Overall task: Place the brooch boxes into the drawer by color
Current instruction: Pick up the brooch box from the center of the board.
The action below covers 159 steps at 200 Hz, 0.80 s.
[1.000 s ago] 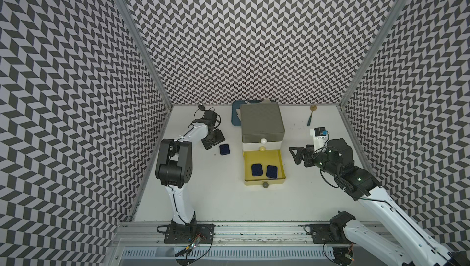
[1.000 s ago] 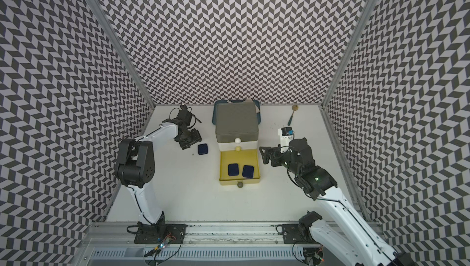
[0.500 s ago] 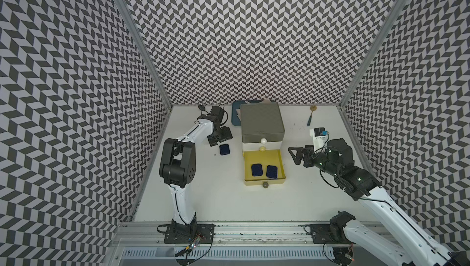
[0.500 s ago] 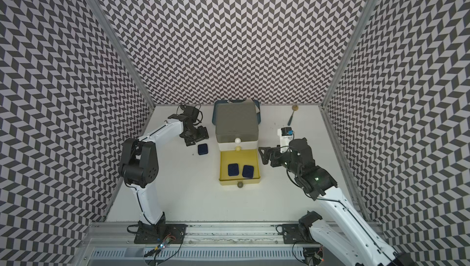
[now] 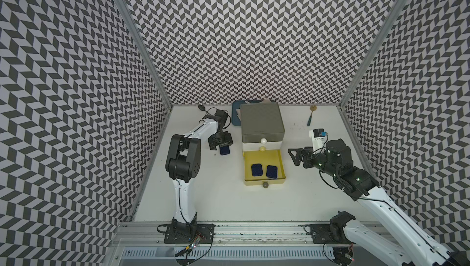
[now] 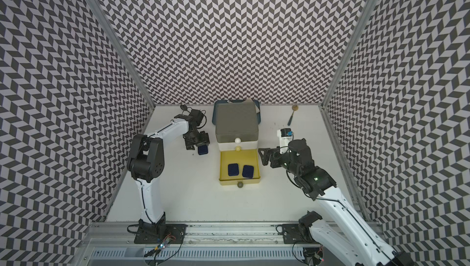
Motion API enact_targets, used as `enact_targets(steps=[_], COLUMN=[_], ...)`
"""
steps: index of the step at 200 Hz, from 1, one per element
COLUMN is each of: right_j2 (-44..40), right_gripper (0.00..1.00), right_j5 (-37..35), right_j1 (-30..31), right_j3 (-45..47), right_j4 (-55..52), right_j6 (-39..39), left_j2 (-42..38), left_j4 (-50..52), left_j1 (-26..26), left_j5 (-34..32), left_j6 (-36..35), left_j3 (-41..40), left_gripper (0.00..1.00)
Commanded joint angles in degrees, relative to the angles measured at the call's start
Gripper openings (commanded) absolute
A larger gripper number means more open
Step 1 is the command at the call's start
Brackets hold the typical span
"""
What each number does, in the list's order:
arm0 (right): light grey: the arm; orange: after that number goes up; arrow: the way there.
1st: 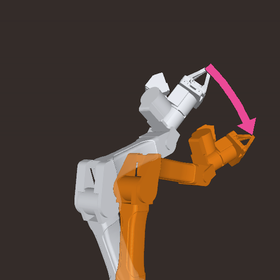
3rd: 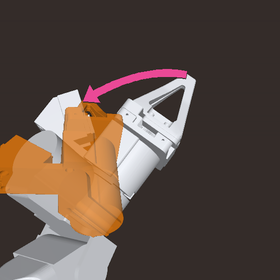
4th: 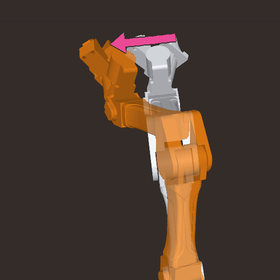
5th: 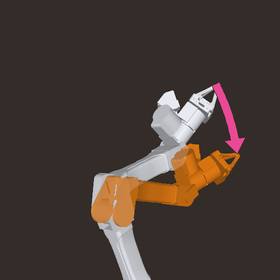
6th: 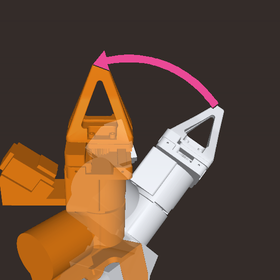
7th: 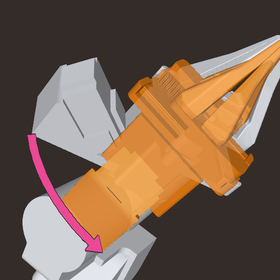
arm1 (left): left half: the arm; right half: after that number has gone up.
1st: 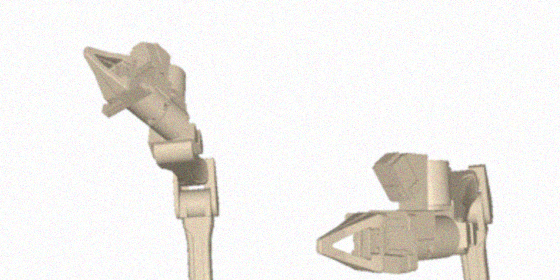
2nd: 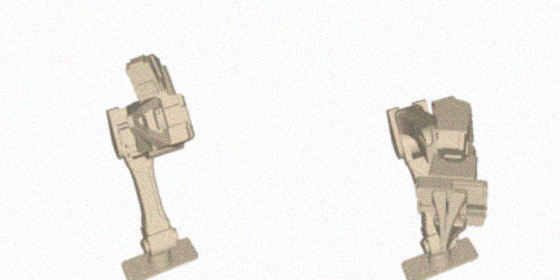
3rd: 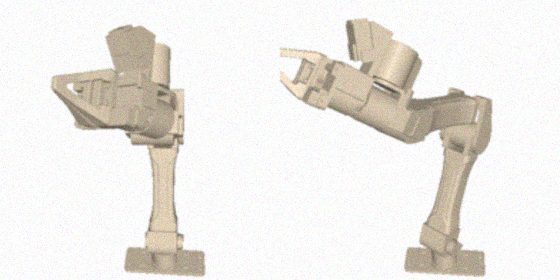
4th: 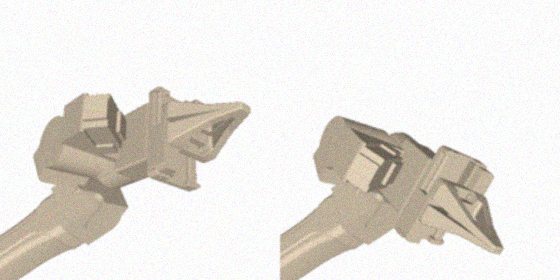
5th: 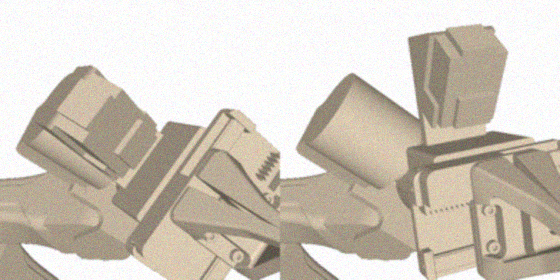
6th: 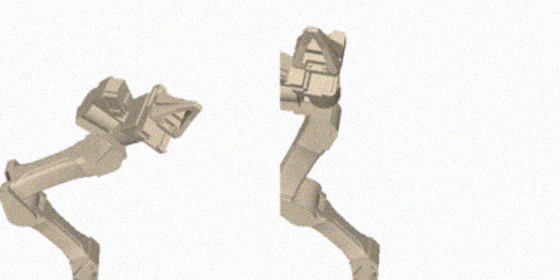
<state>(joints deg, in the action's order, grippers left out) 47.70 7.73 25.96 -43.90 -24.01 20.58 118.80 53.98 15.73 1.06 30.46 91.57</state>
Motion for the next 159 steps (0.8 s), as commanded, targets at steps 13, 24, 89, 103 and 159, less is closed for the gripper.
enact_targets(steps=[13, 24, 89, 103, 159], right_j2=[-0.2, -0.1, 0.1, 0.1, -0.4], right_gripper=[0.98, 0.98, 0.98, 0.98, 0.98], right_j5=[-0.2, -0.2, -0.3, -0.3, 0.8], right_j1=[-0.3, -0.3, -0.3, -0.2, -0.3], right_j3=[0.0, -0.1, 0.4, 0.4, 0.3], right_j4=[2.1, 2.0, 2.1, 2.1, 1.9], right_j6=[0.0, 0.0, -0.1, 0.0, -0.4], left_j2=[2.0, 2.4, 1.0, 1.0, -3.8], left_j4=[1.8, 1.9, 3.2, 3.7, 2.3], left_j1=[1.5, 1.6, 1.7, 1.7, 2.0], left_j5=[-1.1, -1.2, -4.9, -5.3, -5.4], left_j6=[-0.8, -0.9, -0.6, -0.6, -1.2], left_j3=[2.6, 2.8, 3.7, 4.3, 3.2], left_gripper=[0.79, 0.77, 0.58, 0.56, 0.53])
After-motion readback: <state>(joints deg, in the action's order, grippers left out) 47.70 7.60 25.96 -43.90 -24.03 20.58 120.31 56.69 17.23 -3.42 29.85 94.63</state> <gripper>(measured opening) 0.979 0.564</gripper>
